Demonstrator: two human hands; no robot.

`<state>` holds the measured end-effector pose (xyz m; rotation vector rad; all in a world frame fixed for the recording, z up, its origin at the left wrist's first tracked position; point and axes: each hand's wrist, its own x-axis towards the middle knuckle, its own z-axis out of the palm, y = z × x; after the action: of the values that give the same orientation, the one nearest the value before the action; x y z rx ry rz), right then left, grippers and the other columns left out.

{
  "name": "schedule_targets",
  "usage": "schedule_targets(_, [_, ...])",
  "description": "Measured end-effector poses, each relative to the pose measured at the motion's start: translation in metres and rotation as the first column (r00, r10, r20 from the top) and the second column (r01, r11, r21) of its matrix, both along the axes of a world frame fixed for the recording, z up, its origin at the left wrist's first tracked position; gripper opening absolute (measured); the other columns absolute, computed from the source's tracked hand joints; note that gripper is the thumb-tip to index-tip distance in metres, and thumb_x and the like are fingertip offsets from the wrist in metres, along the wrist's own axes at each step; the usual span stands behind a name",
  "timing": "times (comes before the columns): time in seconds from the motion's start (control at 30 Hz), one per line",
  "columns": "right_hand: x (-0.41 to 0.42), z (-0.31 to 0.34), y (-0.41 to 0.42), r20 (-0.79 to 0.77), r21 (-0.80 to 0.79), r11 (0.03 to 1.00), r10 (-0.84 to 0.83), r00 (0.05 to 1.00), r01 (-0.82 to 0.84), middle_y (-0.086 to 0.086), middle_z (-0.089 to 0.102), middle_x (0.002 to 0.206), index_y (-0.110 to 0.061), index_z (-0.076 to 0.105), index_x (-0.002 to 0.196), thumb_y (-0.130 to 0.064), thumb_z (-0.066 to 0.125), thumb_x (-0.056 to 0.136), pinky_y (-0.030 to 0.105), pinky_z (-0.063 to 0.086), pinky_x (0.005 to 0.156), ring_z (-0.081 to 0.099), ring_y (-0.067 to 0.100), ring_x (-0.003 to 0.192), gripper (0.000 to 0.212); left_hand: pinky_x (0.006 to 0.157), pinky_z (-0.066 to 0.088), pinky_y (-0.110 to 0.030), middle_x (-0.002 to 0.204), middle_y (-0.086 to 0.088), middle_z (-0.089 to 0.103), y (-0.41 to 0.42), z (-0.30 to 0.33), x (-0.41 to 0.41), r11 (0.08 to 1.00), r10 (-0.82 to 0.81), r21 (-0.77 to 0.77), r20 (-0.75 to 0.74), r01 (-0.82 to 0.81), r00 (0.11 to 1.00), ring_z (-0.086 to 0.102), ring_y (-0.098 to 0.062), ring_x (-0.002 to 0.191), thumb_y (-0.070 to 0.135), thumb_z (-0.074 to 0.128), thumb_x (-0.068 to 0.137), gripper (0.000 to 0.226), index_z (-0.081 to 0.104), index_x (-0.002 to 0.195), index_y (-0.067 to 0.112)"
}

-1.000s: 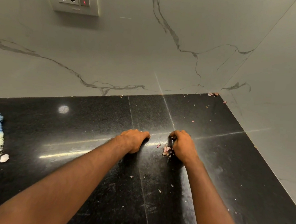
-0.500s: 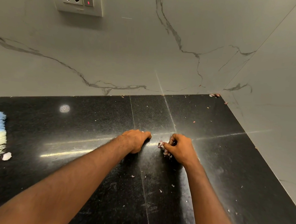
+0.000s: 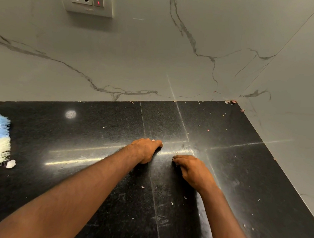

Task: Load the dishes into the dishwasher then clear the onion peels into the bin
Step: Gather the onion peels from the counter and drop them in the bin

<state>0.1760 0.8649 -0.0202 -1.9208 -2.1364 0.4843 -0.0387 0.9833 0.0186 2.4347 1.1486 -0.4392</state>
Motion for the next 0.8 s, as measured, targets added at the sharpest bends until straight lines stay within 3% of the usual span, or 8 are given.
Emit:
schedule_targets(0.1, [0.009,0.006,-0.004,-0.038,0.027,0.994,-0.1,0.994,0.102,-0.006,0.077,0.109,-0.022,0.08,0.108,-0.002,0.062,0.088,0.034,0.056,0.091,0.069,0.019,0.105,0.034,0.101,0.05,-0.046,0.143,-0.006,0.057,0.001,-0.001,-0.001,1.0,-0.001,-0.015,-0.002,0.001,1.0,0.058,-0.031,0.123,0.012,0.058,0.101,0.06,0.035,0.153,0.031])
schedule_targets(0.2, [0.016,0.006,-0.009,-0.141,0.0,0.955,-0.293,0.945,0.296,-0.006,0.076,0.109,-0.025,0.078,0.112,-0.001,0.066,0.091,0.031,0.056,0.093,0.069,0.014,0.101,0.034,0.102,0.05,-0.046,0.142,-0.006,0.056,0.0,-0.001,0.0,1.0,-0.007,-0.018,-0.007,0.007,1.0,0.057,-0.03,0.124,0.013,0.059,0.101,0.059,0.035,0.152,0.03])
schedule_targets(0.27, [0.017,0.004,-0.01,-0.175,-0.06,0.939,-0.344,0.923,0.338,-0.005,0.072,0.114,-0.024,0.074,0.123,-0.009,0.075,0.09,0.033,0.055,0.095,0.067,0.012,0.1,0.036,0.103,0.05,-0.047,0.142,-0.006,0.056,-0.001,-0.001,0.001,1.0,-0.009,-0.017,-0.006,0.009,1.0,0.057,-0.03,0.124,0.013,0.059,0.101,0.058,0.035,0.152,0.03])
schedule_targets(0.37, [0.012,0.005,-0.01,-0.149,-0.129,0.946,-0.314,0.938,0.297,-0.004,0.059,0.115,-0.018,0.067,0.134,-0.021,0.082,0.088,0.023,0.048,0.091,0.059,0.01,0.097,0.048,0.102,0.05,-0.046,0.141,-0.006,0.057,-0.001,-0.001,0.0,1.0,-0.008,-0.019,-0.002,0.008,1.0,0.057,-0.03,0.123,0.014,0.058,0.101,0.058,0.035,0.152,0.029])
schedule_targets(0.43, [0.007,0.006,-0.009,-0.153,-0.098,0.953,-0.299,0.942,0.286,-0.003,0.058,0.112,-0.016,0.068,0.132,-0.021,0.076,0.094,0.023,0.048,0.091,0.06,0.013,0.098,0.039,0.101,0.05,-0.045,0.141,-0.007,0.057,-0.001,-0.002,0.0,1.0,-0.01,-0.016,-0.005,0.01,1.0,0.057,-0.029,0.123,0.014,0.058,0.101,0.058,0.034,0.152,0.029])
schedule_targets(0.57, [-0.004,0.006,-0.01,-0.194,-0.077,0.969,-0.247,0.949,0.236,-0.007,0.058,0.114,-0.027,0.071,0.128,-0.037,0.07,0.097,0.021,0.048,0.09,0.061,0.012,0.105,0.033,0.098,0.049,-0.044,0.139,-0.007,0.057,-0.001,-0.002,0.001,1.0,-0.006,-0.004,-0.012,0.006,1.0,0.058,-0.029,0.121,0.011,0.058,0.1,0.059,0.035,0.151,0.029])
schedule_targets(0.63, [-0.01,0.004,-0.011,-0.133,-0.097,0.978,-0.196,0.972,0.184,-0.01,0.055,0.118,-0.031,0.07,0.128,-0.045,0.072,0.094,0.024,0.048,0.093,0.054,0.009,0.109,0.038,0.097,0.049,-0.044,0.139,-0.007,0.057,-0.001,-0.001,0.001,1.0,-0.006,-0.003,-0.015,0.006,1.0,0.058,-0.03,0.121,0.011,0.059,0.1,0.06,0.035,0.151,0.029])
schedule_targets(0.8, [-0.012,0.004,-0.01,-0.067,-0.025,0.981,-0.192,0.979,0.191,-0.008,0.063,0.103,-0.024,0.079,0.102,-0.014,0.07,0.094,0.03,0.052,0.089,0.06,0.014,0.098,0.015,0.1,0.049,-0.045,0.14,-0.007,0.056,-0.001,-0.002,0.001,1.0,-0.006,-0.007,-0.01,0.006,1.0,0.057,-0.031,0.123,0.011,0.06,0.099,0.06,0.035,0.151,0.028])
